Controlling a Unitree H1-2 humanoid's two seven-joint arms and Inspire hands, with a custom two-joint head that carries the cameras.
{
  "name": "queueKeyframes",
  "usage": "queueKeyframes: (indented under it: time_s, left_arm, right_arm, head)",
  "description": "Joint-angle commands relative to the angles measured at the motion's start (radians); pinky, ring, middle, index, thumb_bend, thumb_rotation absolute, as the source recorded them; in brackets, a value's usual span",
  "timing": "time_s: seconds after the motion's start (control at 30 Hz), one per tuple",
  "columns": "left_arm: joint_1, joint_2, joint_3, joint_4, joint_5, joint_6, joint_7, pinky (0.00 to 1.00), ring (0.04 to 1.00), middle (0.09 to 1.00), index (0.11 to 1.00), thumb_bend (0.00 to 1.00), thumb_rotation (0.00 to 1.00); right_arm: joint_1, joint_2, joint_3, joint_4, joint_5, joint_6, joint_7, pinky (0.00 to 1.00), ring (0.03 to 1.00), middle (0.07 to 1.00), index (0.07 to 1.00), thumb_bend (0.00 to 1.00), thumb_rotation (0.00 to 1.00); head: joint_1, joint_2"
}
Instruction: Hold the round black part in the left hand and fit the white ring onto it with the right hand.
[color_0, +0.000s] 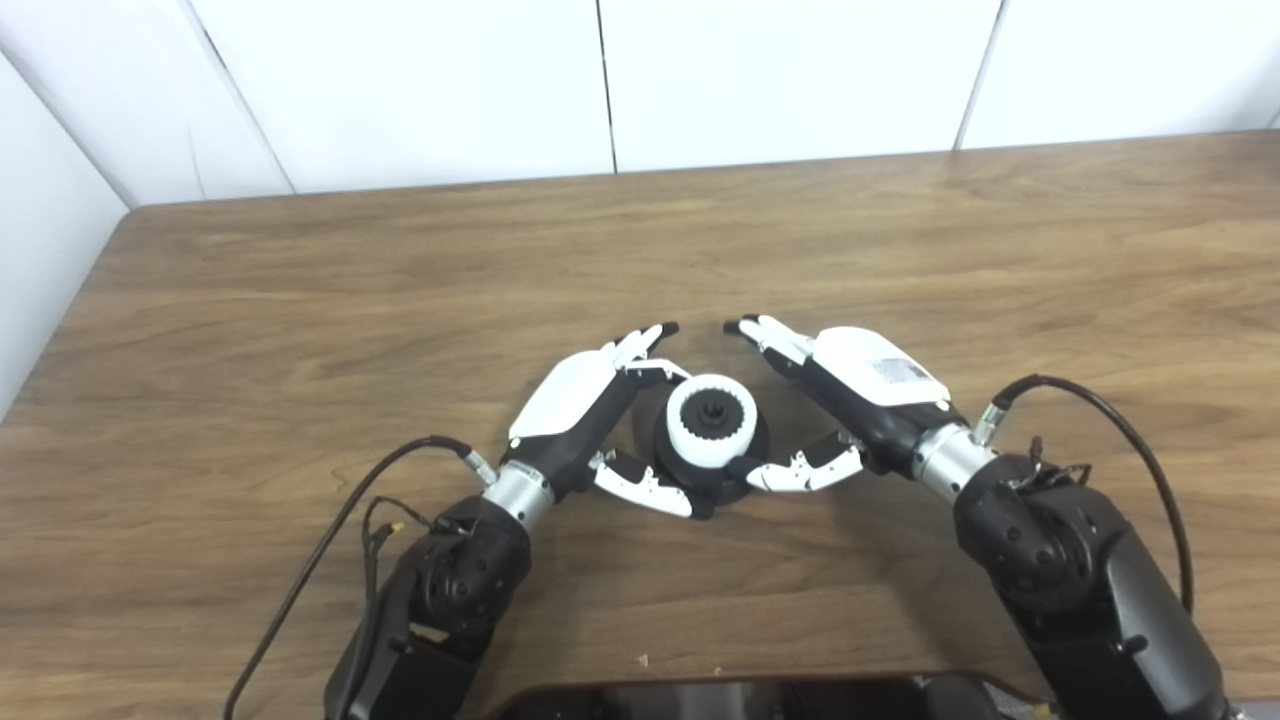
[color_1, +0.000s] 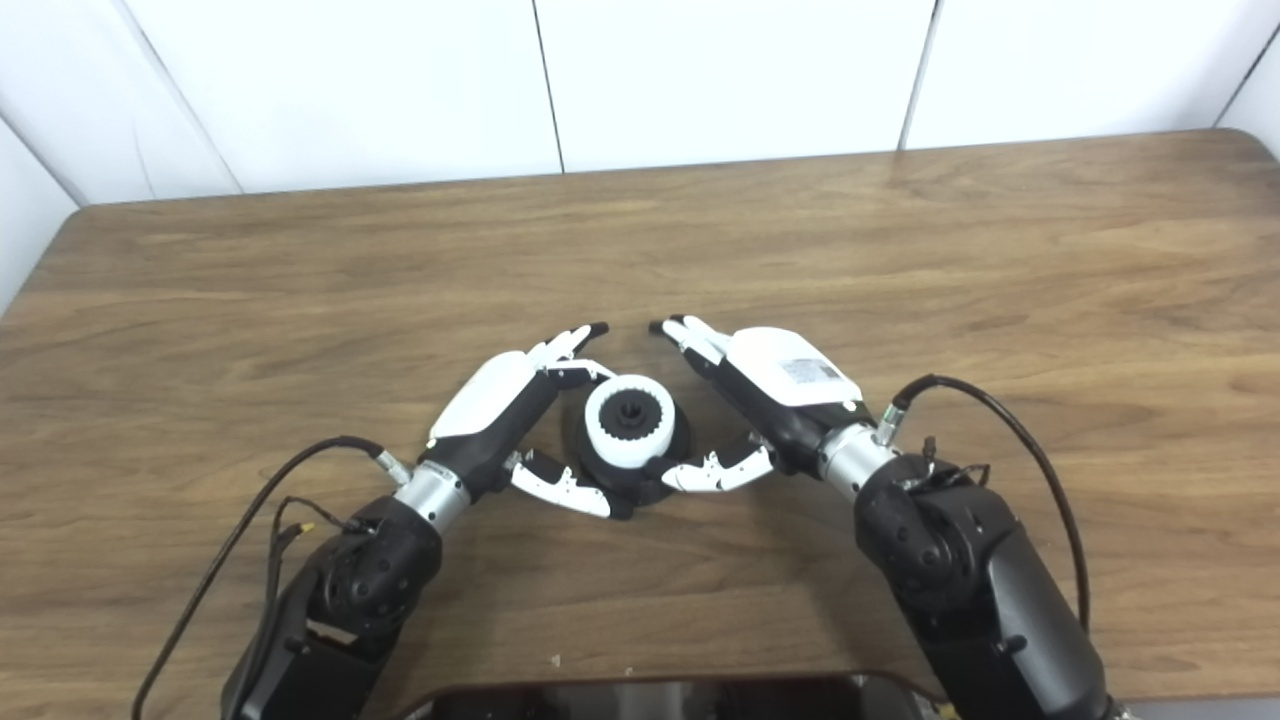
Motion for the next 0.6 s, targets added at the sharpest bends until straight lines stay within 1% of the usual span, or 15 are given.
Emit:
queueKeyframes:
  time_s: [0.0,0.13,0.27,0.37,0.57]
  left_arm:
    - [-0.041,-0.003,0.007,-0.031,-0.006,-0.018,0.019,1.00,1.000,1.000,0.624,0.95,0.33]
    - [-0.040,0.000,0.008,-0.027,-0.004,-0.028,0.025,1.00,1.000,1.000,0.623,0.95,0.34]
    - [-0.035,0.003,0.009,-0.028,-0.005,-0.030,0.026,1.00,1.000,1.000,0.622,0.95,0.35]
    - [-0.032,0.005,0.008,-0.030,-0.003,-0.027,0.024,1.00,1.000,1.000,0.623,0.95,0.35]
    - [-0.029,0.004,0.010,-0.025,-0.014,-0.030,0.024,1.00,1.000,1.000,0.624,0.95,0.33]
  right_arm:
    - [-0.042,-0.027,-0.032,0.006,0.049,-0.008,0.007,0.89,0.957,1.000,1.000,1.00,0.54]
    - [-0.069,-0.066,-0.056,0.050,0.106,0.008,0.042,0.88,0.972,1.000,1.000,1.00,0.51]
    - [-0.082,-0.097,-0.055,0.081,0.125,0.002,0.045,0.86,0.962,1.000,1.000,1.00,0.48]
    - [-0.087,-0.108,-0.055,0.095,0.132,0.004,0.042,0.86,0.957,1.000,1.000,1.00,0.47]
    - [-0.086,-0.113,-0.049,0.102,0.131,0.010,0.035,0.86,0.958,1.000,1.000,1.00,0.48]
  head:
    - [-0.001,-0.001]
    - [-0.004,-0.002]
    - [-0.003,-0.009]
    - [-0.005,-0.008]
    - [-0.012,-0.015]
